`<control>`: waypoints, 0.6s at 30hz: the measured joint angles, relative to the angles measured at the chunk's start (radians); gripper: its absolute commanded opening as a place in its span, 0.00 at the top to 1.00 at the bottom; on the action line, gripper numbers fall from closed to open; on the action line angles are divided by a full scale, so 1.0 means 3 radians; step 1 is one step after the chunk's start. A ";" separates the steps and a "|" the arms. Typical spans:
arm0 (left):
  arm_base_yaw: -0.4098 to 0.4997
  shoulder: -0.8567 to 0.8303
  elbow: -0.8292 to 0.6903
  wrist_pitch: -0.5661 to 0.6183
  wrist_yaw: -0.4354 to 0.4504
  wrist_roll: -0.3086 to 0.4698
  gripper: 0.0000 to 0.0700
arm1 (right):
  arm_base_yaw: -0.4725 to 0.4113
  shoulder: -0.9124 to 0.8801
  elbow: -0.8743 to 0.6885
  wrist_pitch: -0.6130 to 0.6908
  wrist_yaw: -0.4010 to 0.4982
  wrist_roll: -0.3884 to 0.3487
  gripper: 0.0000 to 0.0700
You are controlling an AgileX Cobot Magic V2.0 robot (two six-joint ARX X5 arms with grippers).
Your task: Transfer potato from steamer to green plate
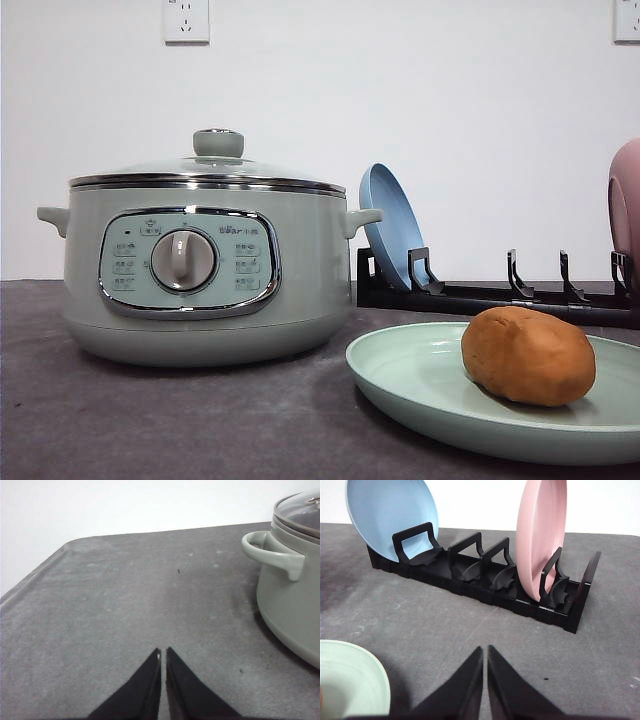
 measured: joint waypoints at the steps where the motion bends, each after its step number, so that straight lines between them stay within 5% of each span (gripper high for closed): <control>1: 0.0000 0.0000 0.0000 -0.0001 0.0000 0.0000 0.98 | 0.0000 0.0000 0.0000 0.0000 0.0000 0.0000 1.00; 18: 0.0000 0.0000 0.0000 0.0000 0.0001 0.0000 0.98 | 0.0000 0.0000 0.0000 0.0000 0.0000 0.0000 1.00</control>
